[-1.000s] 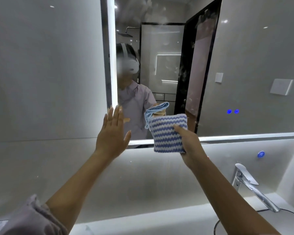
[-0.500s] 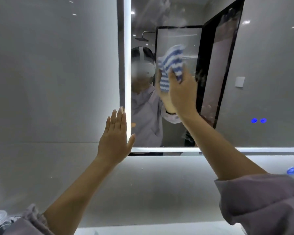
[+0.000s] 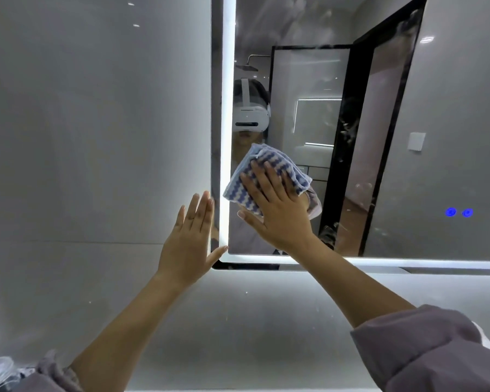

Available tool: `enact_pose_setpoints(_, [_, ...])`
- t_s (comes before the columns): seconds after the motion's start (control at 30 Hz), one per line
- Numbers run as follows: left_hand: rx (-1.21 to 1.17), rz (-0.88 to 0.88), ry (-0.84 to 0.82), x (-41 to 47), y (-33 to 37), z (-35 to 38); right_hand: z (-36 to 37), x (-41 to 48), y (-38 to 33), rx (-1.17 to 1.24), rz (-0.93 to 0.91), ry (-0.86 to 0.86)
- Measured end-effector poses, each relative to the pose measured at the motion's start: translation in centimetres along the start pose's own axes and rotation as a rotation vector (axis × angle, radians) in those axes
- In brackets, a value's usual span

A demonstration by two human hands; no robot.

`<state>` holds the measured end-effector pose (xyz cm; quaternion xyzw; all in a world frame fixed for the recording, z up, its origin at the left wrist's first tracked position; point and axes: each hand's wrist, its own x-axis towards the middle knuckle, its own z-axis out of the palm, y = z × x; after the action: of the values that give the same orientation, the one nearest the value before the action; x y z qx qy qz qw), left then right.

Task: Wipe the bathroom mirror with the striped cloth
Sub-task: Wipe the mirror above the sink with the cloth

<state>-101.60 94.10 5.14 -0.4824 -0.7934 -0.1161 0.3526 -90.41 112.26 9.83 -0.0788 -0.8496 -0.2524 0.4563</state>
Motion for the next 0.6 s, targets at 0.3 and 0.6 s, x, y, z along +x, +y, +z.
enact_pose_setpoints(0.3, [0.064, -0.031, 0.031, 0.3, 0.8, 0.6, 3.1, -6.3, -1.2, -0.046, -0.049, -0.039])
enact_pose_setpoints(0.6, [0.061, -0.034, 0.042, 0.4, 1.2, 0.9, 4.3, -12.5, -2.1, -0.035, -0.121, -0.168])
